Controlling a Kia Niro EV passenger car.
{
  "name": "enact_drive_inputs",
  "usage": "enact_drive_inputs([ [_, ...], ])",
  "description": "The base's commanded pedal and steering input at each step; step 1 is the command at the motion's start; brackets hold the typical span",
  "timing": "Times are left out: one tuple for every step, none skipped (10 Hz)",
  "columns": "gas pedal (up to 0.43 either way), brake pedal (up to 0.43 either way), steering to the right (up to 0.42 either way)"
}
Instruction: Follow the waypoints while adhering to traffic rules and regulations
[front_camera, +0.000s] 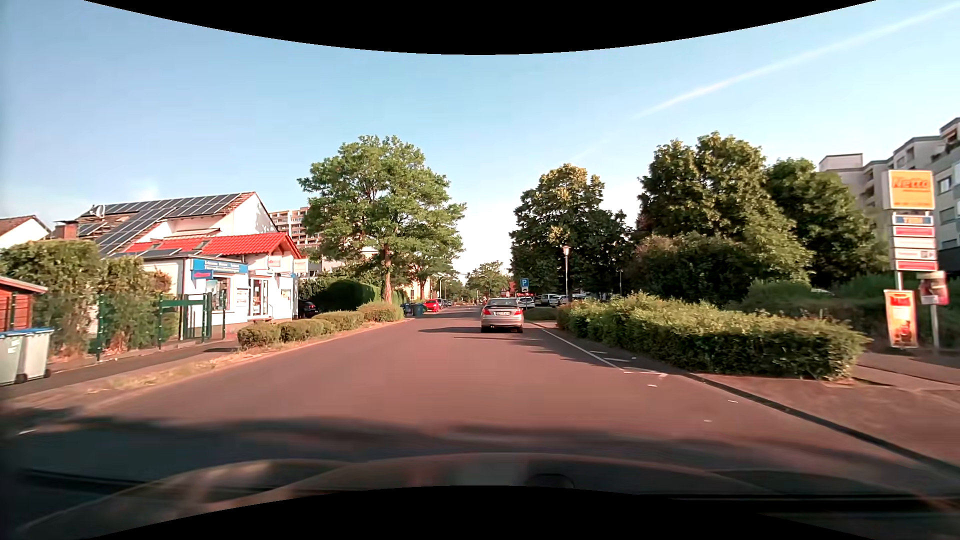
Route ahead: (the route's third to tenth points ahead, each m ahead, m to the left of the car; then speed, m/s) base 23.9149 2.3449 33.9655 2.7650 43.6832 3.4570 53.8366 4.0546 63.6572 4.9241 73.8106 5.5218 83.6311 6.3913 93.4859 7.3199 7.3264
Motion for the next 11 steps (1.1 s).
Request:
enact_drive_inputs([
  [0.047, 0.0, -0.018],
  [0.047, 0.0, -0.018],
  [0.047, 0.0, -0.018],
  [0.047, 0.0, -0.017],
  [0.047, 0.0, -0.017],
  [0.047, 0.0, -0.017],
  [0.047, 0.0, -0.017],
  [0.047, 0.0, -0.018],
  [0.047, 0.0, -0.018],
  [0.047, 0.0, -0.017],
  [0.047, 0.0, -0.017],
])
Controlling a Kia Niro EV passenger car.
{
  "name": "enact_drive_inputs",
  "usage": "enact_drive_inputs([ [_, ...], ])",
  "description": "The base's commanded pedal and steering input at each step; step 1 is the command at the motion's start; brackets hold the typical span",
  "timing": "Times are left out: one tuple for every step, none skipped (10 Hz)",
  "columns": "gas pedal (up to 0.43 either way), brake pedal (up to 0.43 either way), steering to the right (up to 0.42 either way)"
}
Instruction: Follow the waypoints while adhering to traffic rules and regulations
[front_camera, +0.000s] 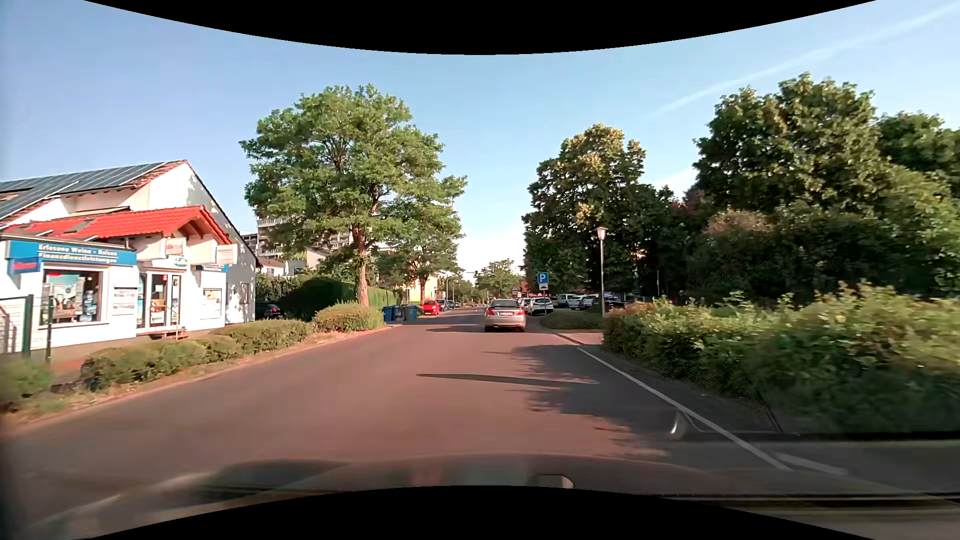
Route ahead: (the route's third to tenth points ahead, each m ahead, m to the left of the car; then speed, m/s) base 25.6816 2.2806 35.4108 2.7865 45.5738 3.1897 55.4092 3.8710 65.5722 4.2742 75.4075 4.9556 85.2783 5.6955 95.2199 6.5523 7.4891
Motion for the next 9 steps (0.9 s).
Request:
enact_drive_inputs([
  [0.047, 0.0, -0.017],
  [0.047, 0.0, -0.017],
  [0.047, 0.0, -0.017],
  [0.047, 0.0, -0.017],
  [0.047, 0.0, -0.017],
  [0.047, 0.0, -0.017],
  [0.047, 0.0, -0.017],
  [0.047, 0.0, -0.016],
  [0.047, 0.0, -0.017],
])
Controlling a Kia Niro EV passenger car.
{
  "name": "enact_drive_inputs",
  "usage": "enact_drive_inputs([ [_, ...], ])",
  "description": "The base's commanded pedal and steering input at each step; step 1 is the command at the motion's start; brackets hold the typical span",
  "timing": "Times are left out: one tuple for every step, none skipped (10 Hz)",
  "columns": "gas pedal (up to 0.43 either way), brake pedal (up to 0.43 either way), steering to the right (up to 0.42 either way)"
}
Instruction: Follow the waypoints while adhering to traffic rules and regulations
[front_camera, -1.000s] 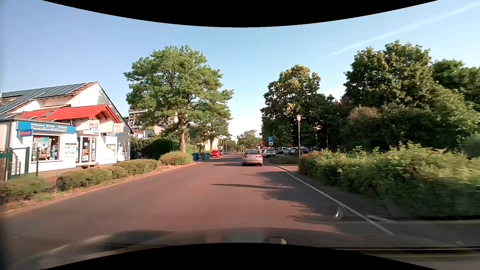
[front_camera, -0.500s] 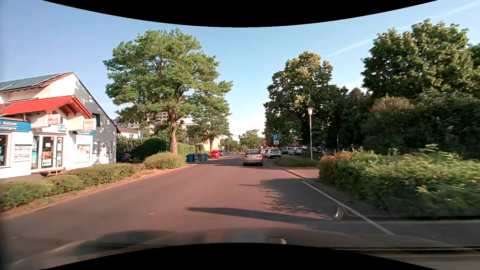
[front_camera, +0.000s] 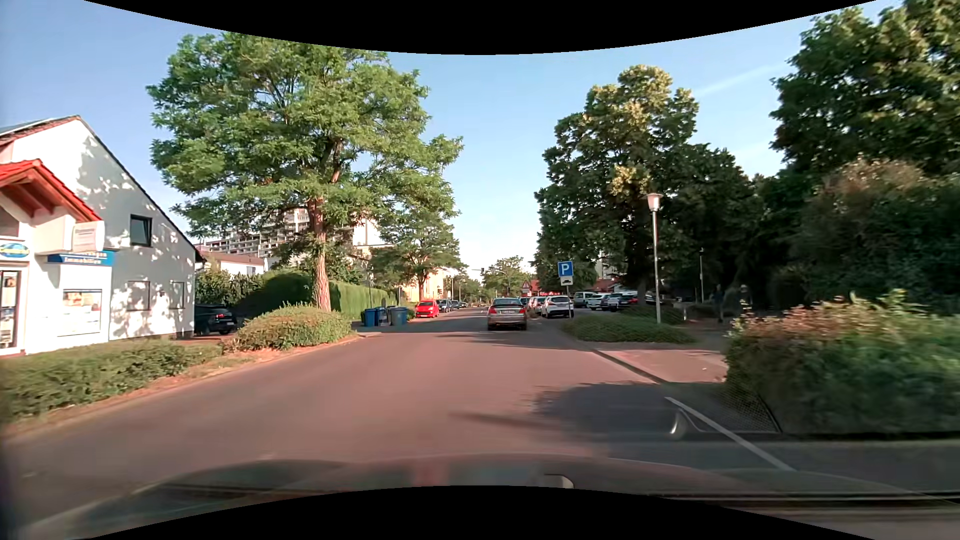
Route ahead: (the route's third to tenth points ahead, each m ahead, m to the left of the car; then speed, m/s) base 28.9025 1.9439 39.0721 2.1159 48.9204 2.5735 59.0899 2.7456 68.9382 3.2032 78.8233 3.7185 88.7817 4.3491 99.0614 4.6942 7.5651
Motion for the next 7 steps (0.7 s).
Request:
enact_drive_inputs([
  [0.047, 0.0, -0.016],
  [0.047, 0.0, -0.015],
  [0.047, 0.0, -0.015],
  [0.047, 0.0, -0.014],
  [0.047, 0.0, -0.013],
  [0.047, 0.0, -0.013],
  [0.047, 0.0, -0.013],
])
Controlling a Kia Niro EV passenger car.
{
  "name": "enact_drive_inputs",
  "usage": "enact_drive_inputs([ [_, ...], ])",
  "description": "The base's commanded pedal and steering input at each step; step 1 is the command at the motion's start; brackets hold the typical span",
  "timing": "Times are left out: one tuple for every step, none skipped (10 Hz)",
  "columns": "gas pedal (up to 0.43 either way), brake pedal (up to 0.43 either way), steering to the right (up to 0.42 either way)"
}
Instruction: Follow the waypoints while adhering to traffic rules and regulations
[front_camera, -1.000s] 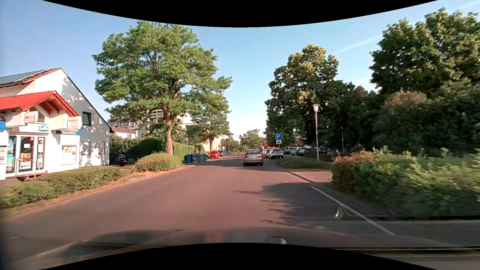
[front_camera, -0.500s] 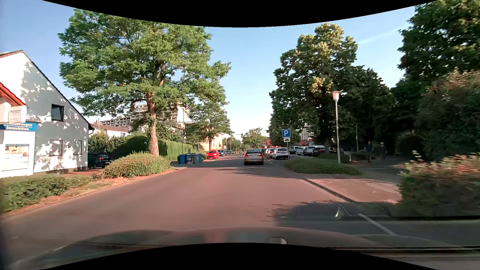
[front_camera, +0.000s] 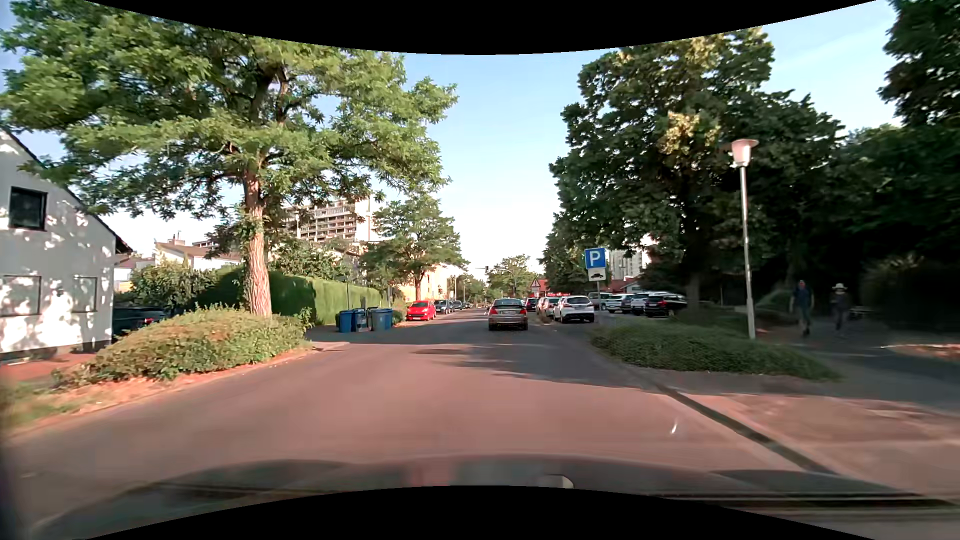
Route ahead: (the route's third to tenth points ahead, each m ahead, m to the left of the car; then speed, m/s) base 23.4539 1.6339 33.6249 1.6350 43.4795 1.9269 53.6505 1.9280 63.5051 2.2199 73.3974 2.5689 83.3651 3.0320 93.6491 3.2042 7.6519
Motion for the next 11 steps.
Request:
enact_drive_inputs([
  [0.047, 0.0, -0.012],
  [0.047, 0.0, -0.011],
  [0.047, 0.0, -0.011],
  [0.047, 0.0, -0.01],
  [0.047, 0.0, -0.009],
  [0.047, 0.0, -0.009],
  [0.047, 0.0, -0.009],
  [0.047, 0.0, -0.009],
  [0.047, 0.0, -0.008],
  [0.047, 0.0, -0.008],
  [0.047, 0.0, -0.008],
])
